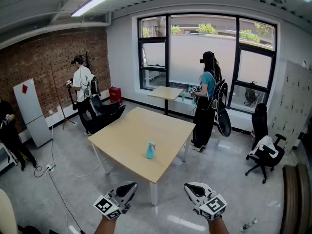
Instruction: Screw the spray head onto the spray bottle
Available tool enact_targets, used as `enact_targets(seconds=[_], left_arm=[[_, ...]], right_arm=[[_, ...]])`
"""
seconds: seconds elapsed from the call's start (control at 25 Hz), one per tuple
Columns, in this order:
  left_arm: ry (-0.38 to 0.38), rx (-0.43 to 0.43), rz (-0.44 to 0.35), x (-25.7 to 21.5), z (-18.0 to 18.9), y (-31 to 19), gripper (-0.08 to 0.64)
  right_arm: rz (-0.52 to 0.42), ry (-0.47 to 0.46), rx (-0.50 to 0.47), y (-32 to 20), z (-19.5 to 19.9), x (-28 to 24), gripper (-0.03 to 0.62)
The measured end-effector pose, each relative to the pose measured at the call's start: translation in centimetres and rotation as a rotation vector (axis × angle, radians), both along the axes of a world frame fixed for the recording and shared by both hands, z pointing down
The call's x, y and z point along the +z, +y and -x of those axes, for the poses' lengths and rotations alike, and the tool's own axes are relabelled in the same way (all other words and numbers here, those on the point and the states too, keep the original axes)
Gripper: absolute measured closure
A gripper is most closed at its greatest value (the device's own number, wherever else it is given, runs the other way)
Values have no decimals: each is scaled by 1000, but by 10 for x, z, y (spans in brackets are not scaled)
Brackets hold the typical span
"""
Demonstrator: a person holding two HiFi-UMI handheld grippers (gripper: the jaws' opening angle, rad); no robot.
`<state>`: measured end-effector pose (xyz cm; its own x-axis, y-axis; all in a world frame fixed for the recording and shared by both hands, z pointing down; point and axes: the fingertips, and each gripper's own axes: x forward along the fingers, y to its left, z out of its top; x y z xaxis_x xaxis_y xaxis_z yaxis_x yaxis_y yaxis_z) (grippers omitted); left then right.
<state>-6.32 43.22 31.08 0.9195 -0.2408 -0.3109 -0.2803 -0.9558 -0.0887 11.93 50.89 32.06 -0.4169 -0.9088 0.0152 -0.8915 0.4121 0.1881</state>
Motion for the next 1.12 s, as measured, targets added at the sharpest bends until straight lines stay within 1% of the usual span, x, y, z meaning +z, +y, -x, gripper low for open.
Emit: enact_targets(seconds=[0.4,0.52,0.64,0.92,1.12], left_arm=[[-7,-5,14,5,-1,-11,555],[-3,-8,20,4,0,-14,555],[-2,-8,24,7,-2,-20,555],[-10,23,38,13,-8,-36,555],[-13,54,58,20,1,-61,555]], right_arm=[[8,-16,-3,-11,-2,2,588],[-6,-53,-35,-13,3,-2,588],[-21,-60,-50,-17,6,-3,586],[-5,-48,-34,-36,11,2,586],[15,-51,-14,-59,25,9,586]])
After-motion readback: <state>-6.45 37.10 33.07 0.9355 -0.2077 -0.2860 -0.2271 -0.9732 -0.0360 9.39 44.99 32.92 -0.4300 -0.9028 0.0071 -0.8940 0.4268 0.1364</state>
